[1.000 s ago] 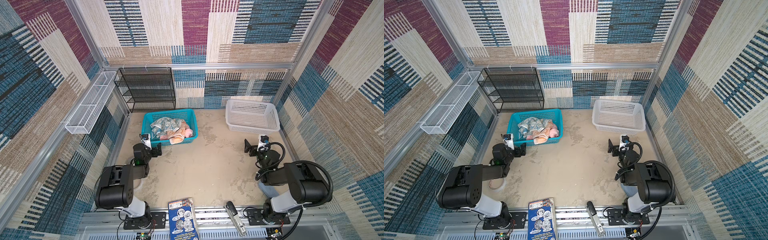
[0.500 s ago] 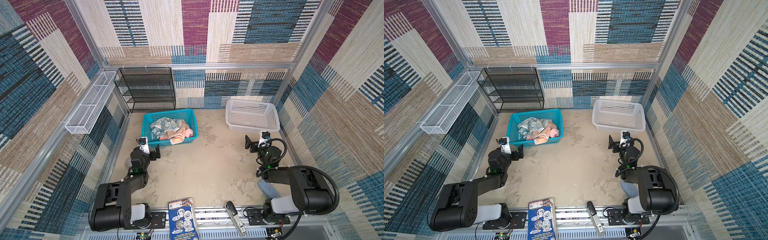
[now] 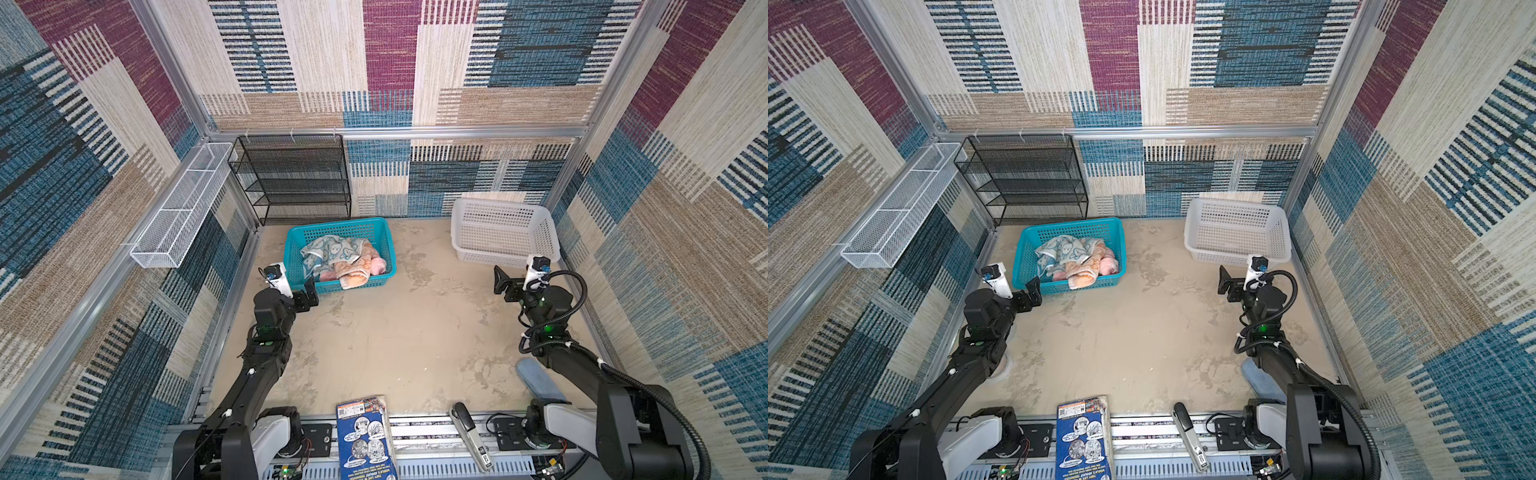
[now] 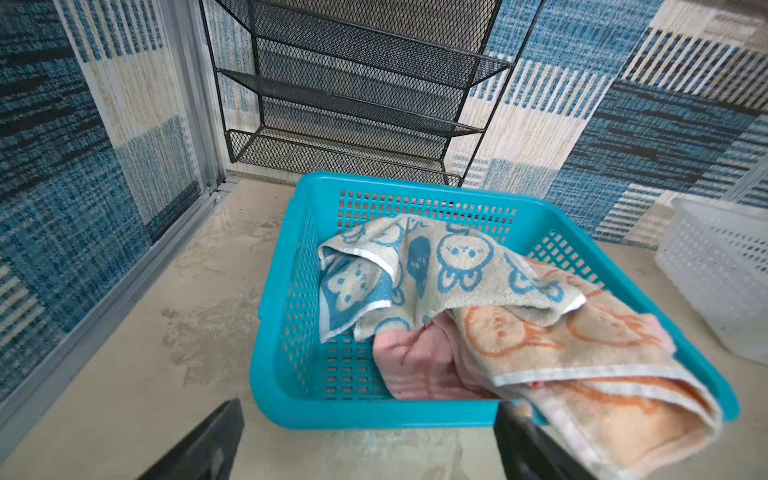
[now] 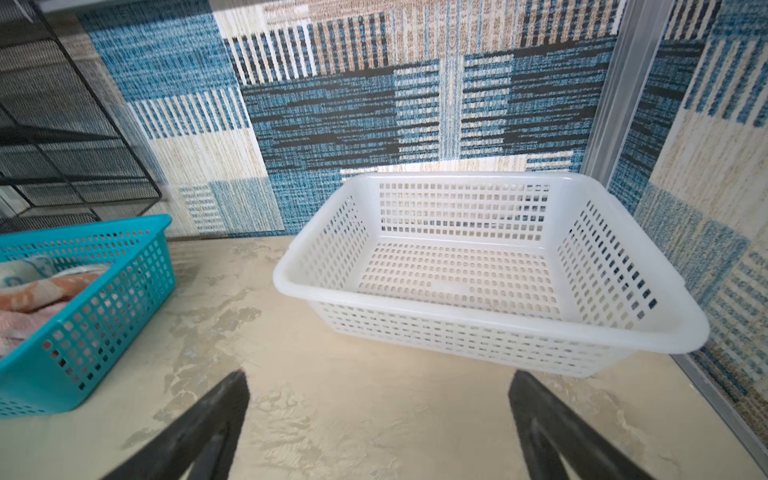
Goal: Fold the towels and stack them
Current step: 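Reach the right gripper into the teal basket while the left arm advances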
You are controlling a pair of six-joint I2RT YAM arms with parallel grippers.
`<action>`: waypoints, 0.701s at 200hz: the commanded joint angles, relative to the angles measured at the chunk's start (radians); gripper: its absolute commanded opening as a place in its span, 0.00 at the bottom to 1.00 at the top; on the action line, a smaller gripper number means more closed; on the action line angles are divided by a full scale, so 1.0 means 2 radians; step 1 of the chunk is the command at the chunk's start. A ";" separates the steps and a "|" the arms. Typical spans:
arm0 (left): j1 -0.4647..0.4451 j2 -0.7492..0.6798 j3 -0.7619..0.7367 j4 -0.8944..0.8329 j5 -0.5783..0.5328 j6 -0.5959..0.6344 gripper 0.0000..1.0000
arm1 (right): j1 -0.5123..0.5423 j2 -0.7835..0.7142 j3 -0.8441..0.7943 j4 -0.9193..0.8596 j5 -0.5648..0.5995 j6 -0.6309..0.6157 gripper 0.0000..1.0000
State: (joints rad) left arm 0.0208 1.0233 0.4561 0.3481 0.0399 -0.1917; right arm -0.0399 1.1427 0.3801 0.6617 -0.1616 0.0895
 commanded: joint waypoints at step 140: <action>-0.139 0.057 0.111 -0.220 0.021 -0.140 0.98 | 0.260 0.180 0.283 -0.183 0.006 -0.022 0.86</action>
State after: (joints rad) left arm -0.2535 1.1404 0.6708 -0.0391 0.0422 -0.4416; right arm 0.4255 1.4296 0.8551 0.3302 -0.1463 0.0788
